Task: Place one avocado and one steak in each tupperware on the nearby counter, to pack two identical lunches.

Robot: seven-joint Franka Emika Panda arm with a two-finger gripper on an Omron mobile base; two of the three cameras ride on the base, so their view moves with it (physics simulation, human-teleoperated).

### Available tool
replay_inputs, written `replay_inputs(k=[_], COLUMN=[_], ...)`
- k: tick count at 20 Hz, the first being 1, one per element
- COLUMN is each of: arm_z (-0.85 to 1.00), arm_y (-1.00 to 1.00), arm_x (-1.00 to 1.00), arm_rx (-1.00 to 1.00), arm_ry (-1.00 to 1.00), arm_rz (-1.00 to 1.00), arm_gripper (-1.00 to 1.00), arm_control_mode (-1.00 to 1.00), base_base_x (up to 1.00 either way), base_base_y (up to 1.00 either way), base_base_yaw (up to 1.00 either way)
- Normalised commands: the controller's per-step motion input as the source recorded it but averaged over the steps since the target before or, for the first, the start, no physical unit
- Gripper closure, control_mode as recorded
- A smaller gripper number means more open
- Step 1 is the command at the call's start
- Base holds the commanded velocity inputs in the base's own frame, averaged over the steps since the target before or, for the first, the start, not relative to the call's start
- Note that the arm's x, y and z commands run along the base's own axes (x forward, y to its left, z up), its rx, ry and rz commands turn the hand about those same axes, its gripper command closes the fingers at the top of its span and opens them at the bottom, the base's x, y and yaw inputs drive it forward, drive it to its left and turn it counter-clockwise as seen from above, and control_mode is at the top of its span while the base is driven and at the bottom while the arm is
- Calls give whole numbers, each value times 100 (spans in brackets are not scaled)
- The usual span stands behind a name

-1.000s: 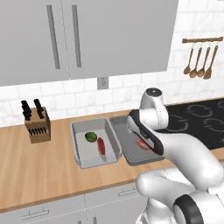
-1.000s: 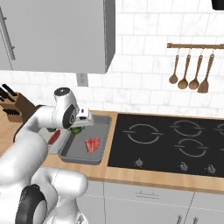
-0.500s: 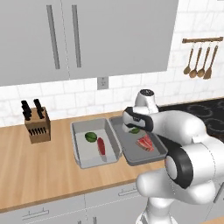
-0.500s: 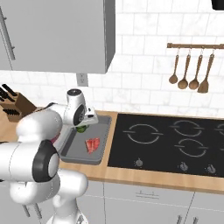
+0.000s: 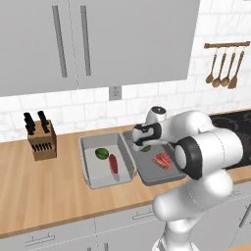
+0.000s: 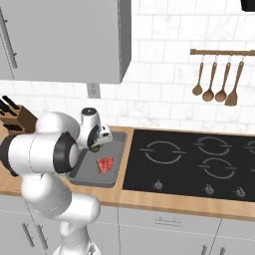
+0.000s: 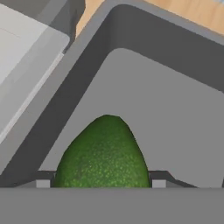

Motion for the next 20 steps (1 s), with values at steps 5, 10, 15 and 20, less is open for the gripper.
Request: replay_inputs(k=[5,10,15,20], arm_z=[-4,0,14,61], arm_y=[-6,-4,0,0], arm_x=[45,16,-55,-100], arm_rx=[0,0,-2,-4], arm_ry=[0,0,-7,-9], arm_rz=[10,7,1,-2], arm_gripper=[-100,-100,-100,-100], arm_control_mode=[-100,-100,-100,-100], base_base_x=[0,0,0,0], base_base_y=[0,0,0,0], base_base_yaw=[0,0,0,0])
